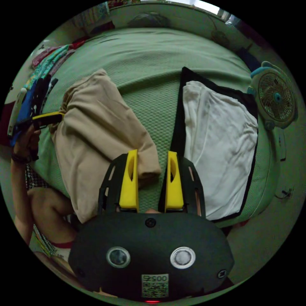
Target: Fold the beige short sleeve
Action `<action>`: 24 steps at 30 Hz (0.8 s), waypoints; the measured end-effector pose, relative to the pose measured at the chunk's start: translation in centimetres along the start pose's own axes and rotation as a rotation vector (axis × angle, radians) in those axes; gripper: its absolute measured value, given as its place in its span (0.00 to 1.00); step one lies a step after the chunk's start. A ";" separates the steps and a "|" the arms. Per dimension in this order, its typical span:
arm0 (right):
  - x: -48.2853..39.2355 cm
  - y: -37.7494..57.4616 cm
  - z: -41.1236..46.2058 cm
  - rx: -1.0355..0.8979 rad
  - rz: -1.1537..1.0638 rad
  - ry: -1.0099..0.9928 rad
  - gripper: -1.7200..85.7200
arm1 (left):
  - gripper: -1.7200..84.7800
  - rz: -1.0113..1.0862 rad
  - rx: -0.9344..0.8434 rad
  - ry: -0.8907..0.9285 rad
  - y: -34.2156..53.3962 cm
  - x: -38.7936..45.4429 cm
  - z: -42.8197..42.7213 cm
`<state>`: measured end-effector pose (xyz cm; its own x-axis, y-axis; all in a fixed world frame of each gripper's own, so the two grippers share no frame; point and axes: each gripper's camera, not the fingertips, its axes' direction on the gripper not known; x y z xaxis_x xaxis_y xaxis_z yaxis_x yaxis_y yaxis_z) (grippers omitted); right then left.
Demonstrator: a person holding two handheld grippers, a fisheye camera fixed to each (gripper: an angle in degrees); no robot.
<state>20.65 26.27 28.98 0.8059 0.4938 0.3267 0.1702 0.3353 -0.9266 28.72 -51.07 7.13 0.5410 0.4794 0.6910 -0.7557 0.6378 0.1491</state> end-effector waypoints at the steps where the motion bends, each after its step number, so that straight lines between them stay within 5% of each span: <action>1: -0.6 0.0 -0.1 -0.007 -0.001 0.008 0.14 | 0.11 -0.003 0.003 0.006 0.3 -0.1 -0.3; 24: -13.2 6.7 -6.2 0.136 0.007 0.179 0.01 | 0.09 0.000 0.196 0.031 12.5 0.0 -12.9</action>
<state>14.69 17.05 17.31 0.8968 0.3503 0.2703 0.0954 0.4435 -0.8912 24.03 -35.33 -0.07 0.5499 0.4992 0.6696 -0.8112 0.5099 0.2861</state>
